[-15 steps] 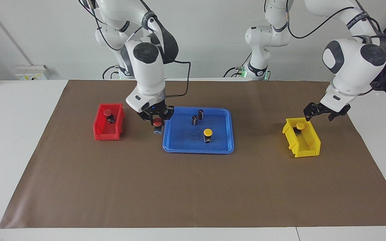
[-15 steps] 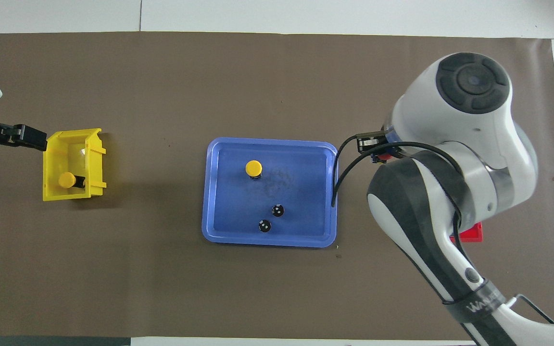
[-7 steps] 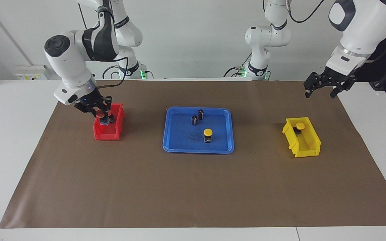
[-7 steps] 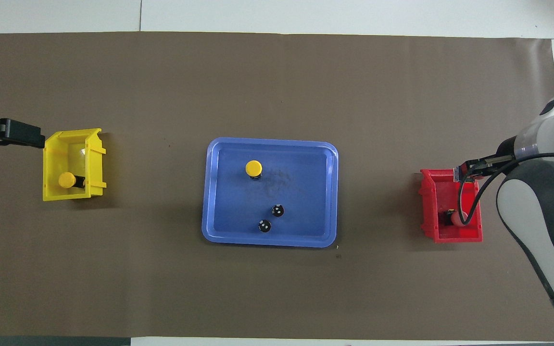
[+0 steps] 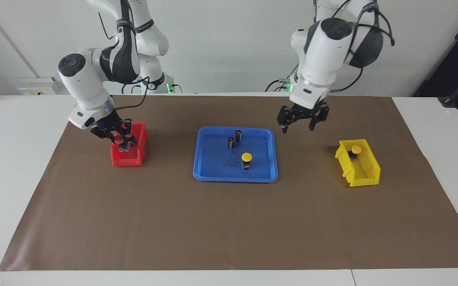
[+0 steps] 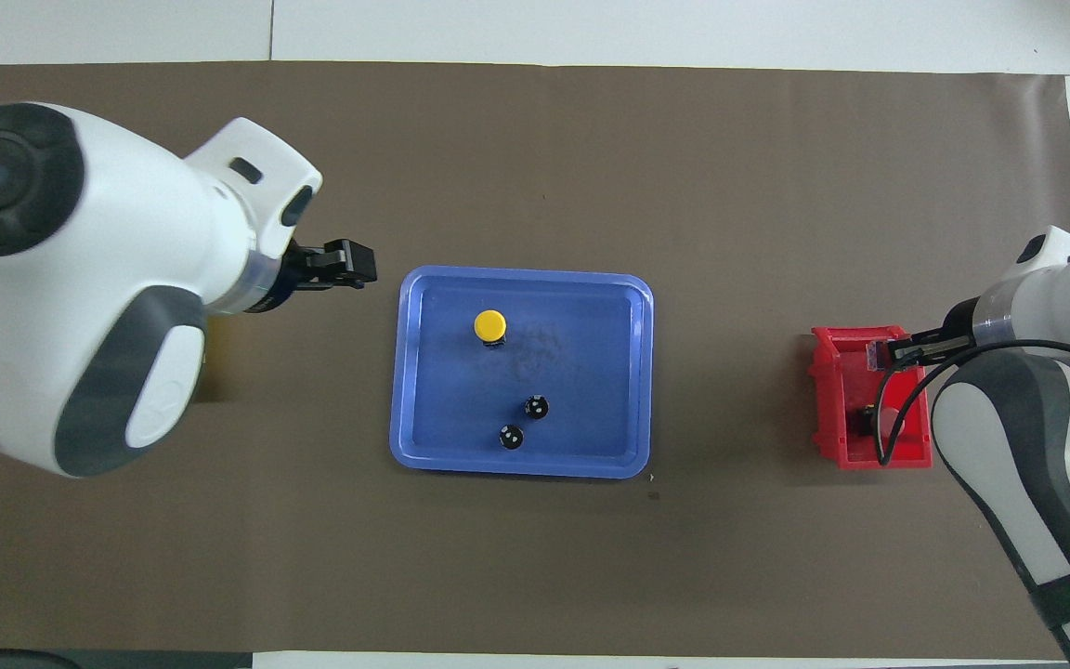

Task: Sort red and yellow buttons by color
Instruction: 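Reach the left gripper to the last yellow button and grasp it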

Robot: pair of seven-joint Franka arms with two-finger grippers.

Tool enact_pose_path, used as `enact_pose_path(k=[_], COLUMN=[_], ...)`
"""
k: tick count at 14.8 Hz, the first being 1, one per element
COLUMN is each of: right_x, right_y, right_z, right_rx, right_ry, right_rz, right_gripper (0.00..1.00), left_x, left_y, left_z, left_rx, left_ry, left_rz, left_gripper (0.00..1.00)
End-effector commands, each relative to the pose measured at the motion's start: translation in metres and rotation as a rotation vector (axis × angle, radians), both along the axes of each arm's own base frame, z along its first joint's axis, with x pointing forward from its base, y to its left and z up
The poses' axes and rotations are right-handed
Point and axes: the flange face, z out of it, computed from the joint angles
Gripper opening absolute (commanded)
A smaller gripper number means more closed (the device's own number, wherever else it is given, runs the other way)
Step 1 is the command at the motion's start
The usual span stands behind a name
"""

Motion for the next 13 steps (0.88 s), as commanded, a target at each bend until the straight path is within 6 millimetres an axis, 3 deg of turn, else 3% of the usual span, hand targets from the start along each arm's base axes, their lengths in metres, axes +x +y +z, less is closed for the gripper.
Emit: enact_pose_path(k=[1, 3, 5, 7, 9, 13], right_x=[-0.01, -0.013, -0.015, -0.018, -0.017, -0.019], right_y=[-0.001, 0.0, -0.001, 0.001, 0.001, 0.0], right_z=[-0.008, -0.015, -0.023, -0.037, -0.05, -0.052], right_rx=[0.01, 0.011, 0.009, 0.01, 0.014, 0.014], right_ry=[-0.015, -0.01, -0.018, -0.03, -0.031, -0.029], right_rz=[0.012, 0.011, 0.013, 0.016, 0.018, 0.028], right_gripper=[0.32, 0.32, 0.32, 0.32, 0.32, 0.32], left_x=[0.002, 0.001, 0.004, -0.006, -0.008, -0.007], left_y=[-0.04, -0.067, -0.084, -0.099, -0.097, -0.094], left_z=[-0.047, -0.082, -0.096, -0.106, -0.114, -0.13], left_rx=[-0.004, -0.004, 0.004, 0.015, 0.025, 0.03], left_ry=[0.012, 0.016, 0.03, 0.038, 0.05, 0.058], left_rz=[-0.001, -0.005, -0.01, -0.011, -0.009, -0.003], left_gripper=[1.0, 1.0, 1.0, 1.0, 0.99, 0.93])
